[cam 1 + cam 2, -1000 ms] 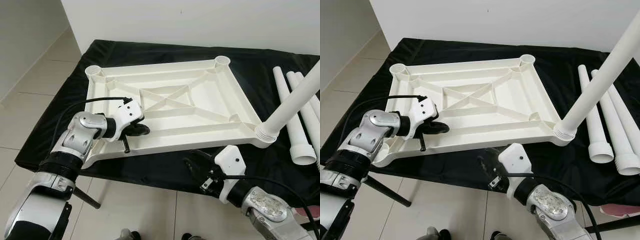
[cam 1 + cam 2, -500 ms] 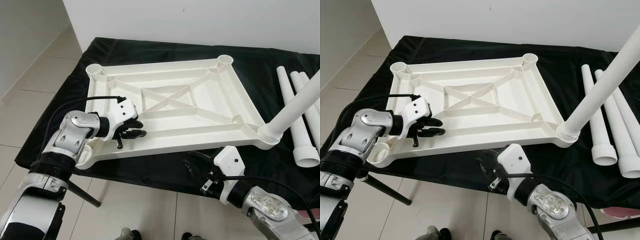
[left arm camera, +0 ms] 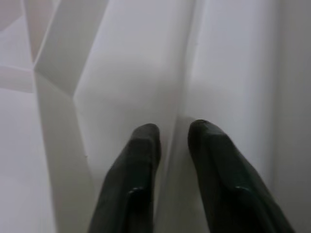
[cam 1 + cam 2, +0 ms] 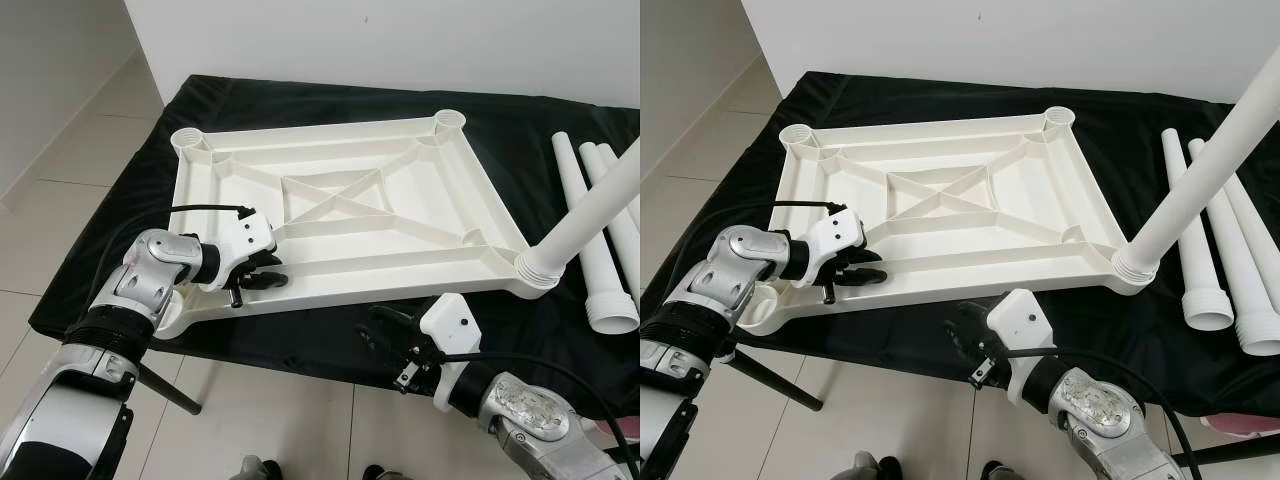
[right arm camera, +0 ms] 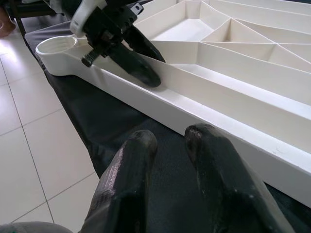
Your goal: Building children table
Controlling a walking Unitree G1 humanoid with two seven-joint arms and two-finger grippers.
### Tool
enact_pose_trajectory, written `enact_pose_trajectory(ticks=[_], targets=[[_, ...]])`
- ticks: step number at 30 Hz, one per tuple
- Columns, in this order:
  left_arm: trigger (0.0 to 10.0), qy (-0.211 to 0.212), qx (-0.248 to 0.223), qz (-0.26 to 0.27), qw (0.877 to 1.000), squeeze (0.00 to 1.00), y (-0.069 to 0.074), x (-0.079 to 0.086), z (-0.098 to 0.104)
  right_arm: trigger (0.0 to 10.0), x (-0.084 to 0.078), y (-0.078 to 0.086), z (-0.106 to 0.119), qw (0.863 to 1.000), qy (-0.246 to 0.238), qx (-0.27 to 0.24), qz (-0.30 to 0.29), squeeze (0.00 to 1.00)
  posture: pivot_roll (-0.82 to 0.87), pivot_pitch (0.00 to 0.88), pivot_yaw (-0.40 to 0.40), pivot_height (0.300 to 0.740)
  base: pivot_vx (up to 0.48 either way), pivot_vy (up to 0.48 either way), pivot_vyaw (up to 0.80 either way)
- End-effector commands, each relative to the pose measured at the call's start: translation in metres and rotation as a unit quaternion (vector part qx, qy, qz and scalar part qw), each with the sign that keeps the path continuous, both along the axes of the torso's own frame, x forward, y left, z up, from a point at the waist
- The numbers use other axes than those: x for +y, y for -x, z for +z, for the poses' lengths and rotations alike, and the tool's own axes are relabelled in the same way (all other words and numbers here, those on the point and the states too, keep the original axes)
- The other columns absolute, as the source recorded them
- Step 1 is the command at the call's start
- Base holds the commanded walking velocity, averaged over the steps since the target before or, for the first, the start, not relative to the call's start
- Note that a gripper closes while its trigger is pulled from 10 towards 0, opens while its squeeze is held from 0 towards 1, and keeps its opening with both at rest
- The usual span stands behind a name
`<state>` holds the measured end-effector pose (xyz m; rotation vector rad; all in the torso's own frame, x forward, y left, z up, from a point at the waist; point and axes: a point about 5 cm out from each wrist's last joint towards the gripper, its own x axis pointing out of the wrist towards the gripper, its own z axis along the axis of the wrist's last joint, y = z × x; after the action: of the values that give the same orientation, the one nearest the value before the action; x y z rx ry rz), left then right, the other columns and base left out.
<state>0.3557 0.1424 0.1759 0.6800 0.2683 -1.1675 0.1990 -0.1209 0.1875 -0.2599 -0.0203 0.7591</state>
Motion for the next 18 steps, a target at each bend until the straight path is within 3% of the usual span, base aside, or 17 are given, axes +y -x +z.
enact_pose_trajectory(ticks=[1, 10, 13, 16, 18], targets=[[0.0, -0.012, -0.003, 0.028, 1.0, 0.0, -0.004, 0.002, -0.007, 10.0, 0.003, 0.002, 0.0, 1.0, -0.003, 0.004, 0.007, 0.0, -0.03, 0.18, 0.06, 0.74, 0.0, 0.0, 0.0], [0.0, 0.009, 0.019, 0.028, 0.999, 0.0, -0.003, 0.002, -0.007, 10.0, 0.003, 0.002, 0.0, 1.0, -0.005, 0.004, 0.002, 0.0, -0.03, 0.178, 0.063, 0.74, 0.0, 0.0, 0.0], [0.0, 0.025, 0.033, 0.054, 0.998, 0.0, -0.005, 0.002, -0.009, 10.0, 0.003, 0.001, 0.0, 1.0, -0.005, 0.003, 0.0, 0.0, -0.02, 0.175, 0.062, 0.74, 0.0, 0.0, 0.0], [0.0, 0.079, 0.052, 0.103, 0.99, 0.0, -0.012, -0.008, -0.005, 10.0, 0.004, 0.001, 0.0, 1.0, -0.005, 0.002, 0.0, 0.0, -0.02, 0.173, 0.06, 0.74, 0.0, 0.0, 0.0], [0.0, 0.079, 0.052, 0.103, 0.99, 0.0, -0.012, -0.008, -0.005, 10.0, 0.004, 0.001, 0.0, 1.0, -0.005, 0.002, 0.0, 0.0, -0.02, 0.173, 0.06, 0.74, 0.0, 0.0, 0.0]])
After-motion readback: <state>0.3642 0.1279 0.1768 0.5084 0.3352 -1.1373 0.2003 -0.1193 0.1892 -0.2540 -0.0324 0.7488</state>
